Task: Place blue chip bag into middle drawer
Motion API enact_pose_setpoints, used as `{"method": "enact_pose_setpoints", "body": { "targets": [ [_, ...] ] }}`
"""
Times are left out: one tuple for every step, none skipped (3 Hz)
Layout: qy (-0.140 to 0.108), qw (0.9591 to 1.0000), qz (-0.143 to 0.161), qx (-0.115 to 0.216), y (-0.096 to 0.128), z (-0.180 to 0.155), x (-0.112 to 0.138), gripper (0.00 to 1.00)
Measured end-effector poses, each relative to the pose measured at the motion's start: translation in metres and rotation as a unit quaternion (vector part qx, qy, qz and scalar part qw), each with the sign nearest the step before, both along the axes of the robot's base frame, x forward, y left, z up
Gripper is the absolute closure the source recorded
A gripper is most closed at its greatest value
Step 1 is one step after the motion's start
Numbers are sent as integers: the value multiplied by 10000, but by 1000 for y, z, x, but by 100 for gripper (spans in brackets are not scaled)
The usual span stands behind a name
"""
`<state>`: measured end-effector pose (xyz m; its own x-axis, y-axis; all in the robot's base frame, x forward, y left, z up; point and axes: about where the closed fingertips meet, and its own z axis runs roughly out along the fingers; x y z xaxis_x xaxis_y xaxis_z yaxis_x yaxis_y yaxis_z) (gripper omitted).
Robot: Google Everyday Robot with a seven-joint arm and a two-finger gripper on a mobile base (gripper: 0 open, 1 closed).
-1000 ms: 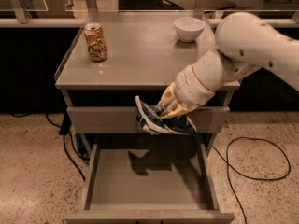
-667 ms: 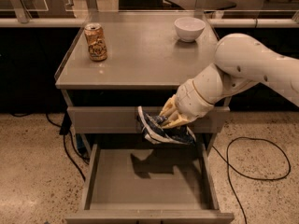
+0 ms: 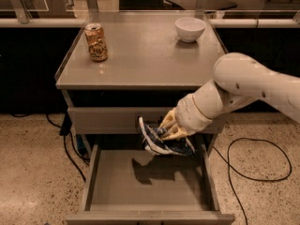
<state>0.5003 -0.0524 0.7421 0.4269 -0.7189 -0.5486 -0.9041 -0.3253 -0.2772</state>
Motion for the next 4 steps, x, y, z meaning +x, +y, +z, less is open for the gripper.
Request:
{"method": "enact_pose_setpoints", "body": {
  "targets": [
    [274, 9994, -112, 179, 1, -80, -25, 100],
    [467, 9984, -210, 259, 6, -137, -40, 100],
    [488, 9981, -312, 195, 16, -185, -49, 100],
    [474, 9975, -480, 187, 25, -223, -55, 100]
  ]
}}
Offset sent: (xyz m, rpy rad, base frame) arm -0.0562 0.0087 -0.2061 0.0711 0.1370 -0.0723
